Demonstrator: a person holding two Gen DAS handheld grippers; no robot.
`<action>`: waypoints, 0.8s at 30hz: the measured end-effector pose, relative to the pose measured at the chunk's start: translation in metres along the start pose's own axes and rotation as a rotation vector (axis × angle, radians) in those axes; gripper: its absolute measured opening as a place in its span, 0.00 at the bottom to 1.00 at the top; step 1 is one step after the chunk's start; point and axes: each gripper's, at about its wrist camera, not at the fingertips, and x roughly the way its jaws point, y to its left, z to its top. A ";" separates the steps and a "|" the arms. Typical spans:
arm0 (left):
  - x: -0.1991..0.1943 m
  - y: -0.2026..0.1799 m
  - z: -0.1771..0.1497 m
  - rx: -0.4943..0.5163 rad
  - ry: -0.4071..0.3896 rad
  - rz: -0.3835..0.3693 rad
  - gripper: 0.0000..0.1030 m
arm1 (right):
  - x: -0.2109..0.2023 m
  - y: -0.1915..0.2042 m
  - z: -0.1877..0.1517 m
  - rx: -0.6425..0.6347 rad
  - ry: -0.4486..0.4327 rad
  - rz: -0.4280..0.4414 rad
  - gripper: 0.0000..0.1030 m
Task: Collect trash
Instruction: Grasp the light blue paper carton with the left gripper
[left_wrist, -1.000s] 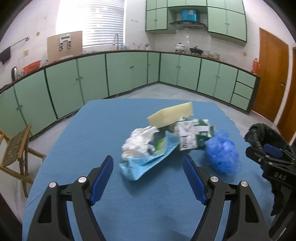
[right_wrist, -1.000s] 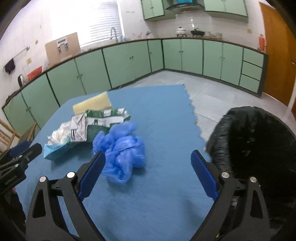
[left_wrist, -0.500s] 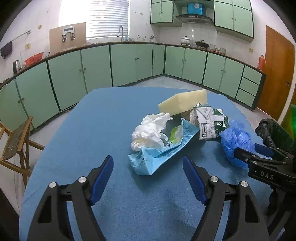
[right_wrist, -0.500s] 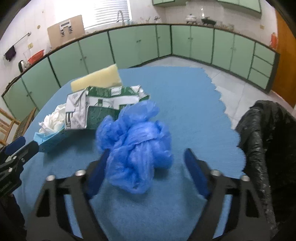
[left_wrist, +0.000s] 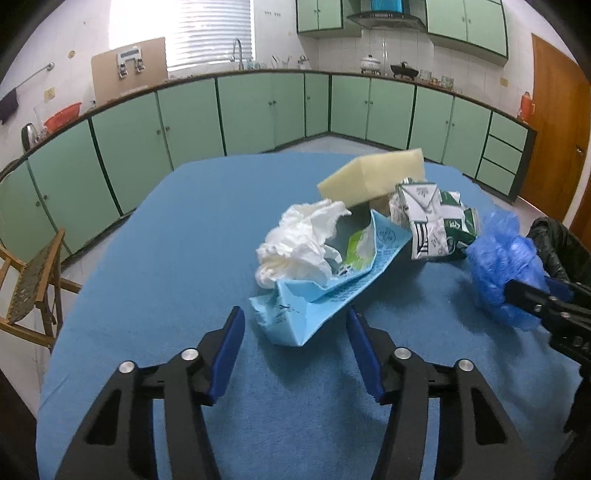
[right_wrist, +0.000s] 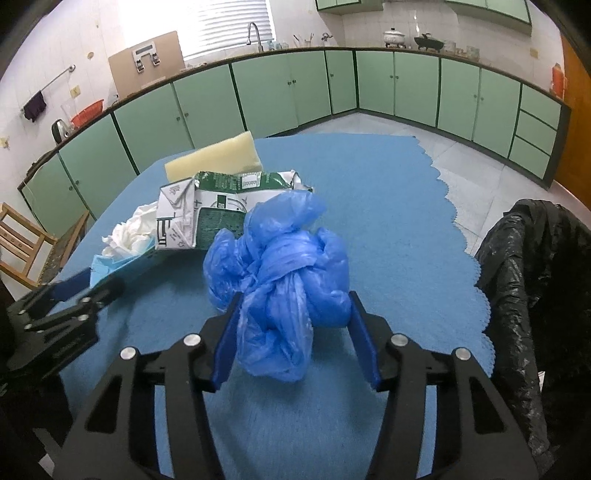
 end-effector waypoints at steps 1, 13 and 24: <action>0.002 -0.001 0.001 0.001 0.009 -0.004 0.54 | -0.002 0.000 0.000 0.002 -0.002 0.001 0.51; -0.006 -0.010 0.004 -0.019 0.030 -0.037 0.17 | -0.013 -0.006 0.000 0.019 -0.015 -0.001 0.51; -0.040 -0.024 -0.009 -0.021 0.041 -0.122 0.16 | -0.031 -0.007 -0.005 0.025 -0.041 0.001 0.51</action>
